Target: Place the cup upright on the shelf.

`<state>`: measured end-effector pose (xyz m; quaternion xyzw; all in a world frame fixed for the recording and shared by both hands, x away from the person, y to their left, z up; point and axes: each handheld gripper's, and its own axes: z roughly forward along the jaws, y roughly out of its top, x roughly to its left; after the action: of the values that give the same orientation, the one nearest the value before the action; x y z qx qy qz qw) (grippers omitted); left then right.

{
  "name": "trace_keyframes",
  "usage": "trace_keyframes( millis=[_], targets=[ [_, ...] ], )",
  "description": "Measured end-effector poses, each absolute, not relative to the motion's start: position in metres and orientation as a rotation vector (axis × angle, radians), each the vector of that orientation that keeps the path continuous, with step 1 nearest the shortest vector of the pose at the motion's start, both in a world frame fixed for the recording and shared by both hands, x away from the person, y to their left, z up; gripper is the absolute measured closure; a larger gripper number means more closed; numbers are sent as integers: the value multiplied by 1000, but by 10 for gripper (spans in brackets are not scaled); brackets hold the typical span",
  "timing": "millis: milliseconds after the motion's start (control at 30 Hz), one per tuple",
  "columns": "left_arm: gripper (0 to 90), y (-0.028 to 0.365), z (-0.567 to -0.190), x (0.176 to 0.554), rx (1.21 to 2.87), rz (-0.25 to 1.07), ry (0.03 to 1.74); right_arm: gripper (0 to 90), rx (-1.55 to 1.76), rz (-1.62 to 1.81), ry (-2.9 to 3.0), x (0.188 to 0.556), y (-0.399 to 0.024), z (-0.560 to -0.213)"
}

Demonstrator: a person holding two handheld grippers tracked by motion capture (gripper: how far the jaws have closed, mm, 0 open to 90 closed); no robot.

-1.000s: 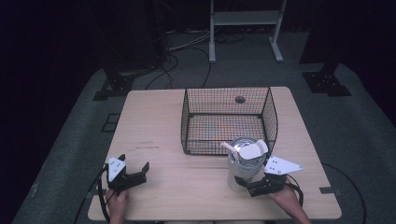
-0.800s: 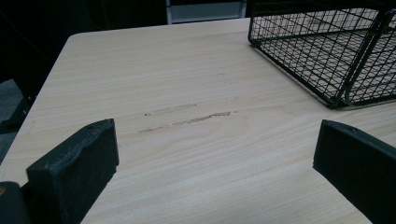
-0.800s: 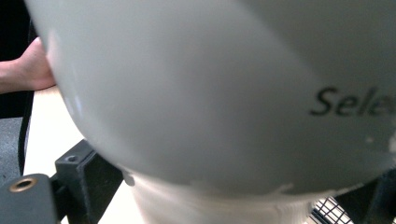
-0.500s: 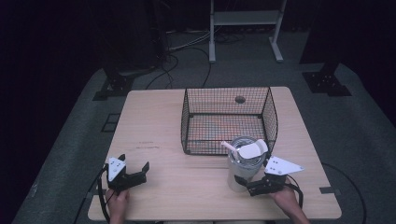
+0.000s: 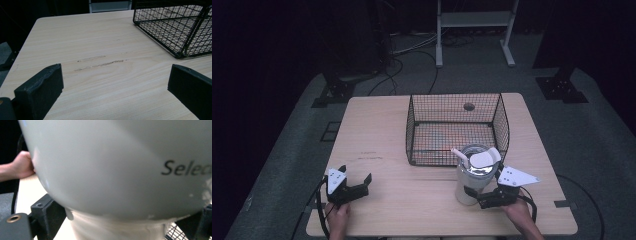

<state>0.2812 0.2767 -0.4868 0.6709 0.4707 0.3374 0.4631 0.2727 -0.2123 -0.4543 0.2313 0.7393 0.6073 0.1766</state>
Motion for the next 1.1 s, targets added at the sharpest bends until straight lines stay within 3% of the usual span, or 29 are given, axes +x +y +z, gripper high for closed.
trace_keyframes(
  millis=[667, 1100],
  targets=[
    [0, 277, -487, 282, 1641, 820, 1165, 83, 567, 1771, 2089, 288, -199, -403],
    [0, 278, -487, 282, 1642, 820, 1164, 83, 525, 1796, 2077, 329, -182, -359]
  ],
)
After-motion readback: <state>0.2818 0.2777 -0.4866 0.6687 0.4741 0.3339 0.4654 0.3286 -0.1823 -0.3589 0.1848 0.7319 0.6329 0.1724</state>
